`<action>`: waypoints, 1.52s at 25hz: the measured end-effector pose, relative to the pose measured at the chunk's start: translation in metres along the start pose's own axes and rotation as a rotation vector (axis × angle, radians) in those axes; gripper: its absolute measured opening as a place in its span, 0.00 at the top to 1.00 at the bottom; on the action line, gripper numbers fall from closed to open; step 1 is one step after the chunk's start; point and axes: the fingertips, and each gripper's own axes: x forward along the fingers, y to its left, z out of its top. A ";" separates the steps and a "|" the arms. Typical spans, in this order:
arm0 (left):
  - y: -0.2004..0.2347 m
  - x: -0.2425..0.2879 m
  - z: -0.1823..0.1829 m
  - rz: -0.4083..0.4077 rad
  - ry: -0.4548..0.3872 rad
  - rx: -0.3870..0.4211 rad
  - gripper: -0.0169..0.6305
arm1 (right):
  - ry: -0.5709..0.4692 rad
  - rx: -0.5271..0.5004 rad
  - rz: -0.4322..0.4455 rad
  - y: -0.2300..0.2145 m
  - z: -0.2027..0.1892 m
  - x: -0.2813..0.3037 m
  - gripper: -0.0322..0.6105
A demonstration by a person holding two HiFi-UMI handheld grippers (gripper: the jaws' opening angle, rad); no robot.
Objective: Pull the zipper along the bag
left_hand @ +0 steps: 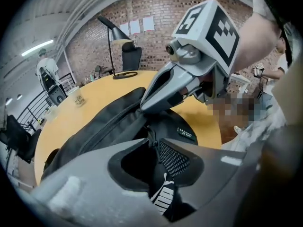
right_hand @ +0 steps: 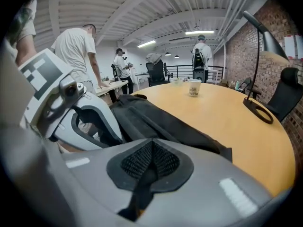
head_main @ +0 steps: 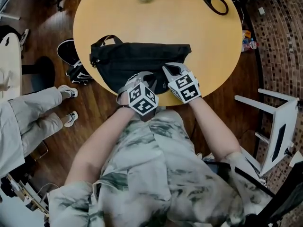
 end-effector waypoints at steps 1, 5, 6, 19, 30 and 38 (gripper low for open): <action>0.000 0.004 -0.001 -0.004 0.012 0.004 0.85 | 0.010 0.000 -0.002 -0.001 -0.002 0.003 0.94; -0.001 0.018 -0.005 -0.005 0.060 0.022 0.85 | 0.024 0.029 0.002 -0.004 -0.009 0.012 0.94; 0.000 0.021 -0.007 0.000 0.072 0.025 0.85 | 0.025 0.037 0.004 -0.004 -0.011 0.013 0.94; 0.000 0.031 -0.008 0.052 0.138 0.103 0.91 | 0.035 0.085 0.032 -0.006 -0.020 0.021 0.94; 0.001 0.013 -0.012 -0.013 0.086 -0.035 0.92 | 0.022 0.038 0.029 -0.007 -0.018 0.024 0.94; 0.015 -0.002 -0.013 -0.044 0.044 -0.105 0.93 | 0.073 0.013 0.021 -0.003 -0.025 0.026 0.94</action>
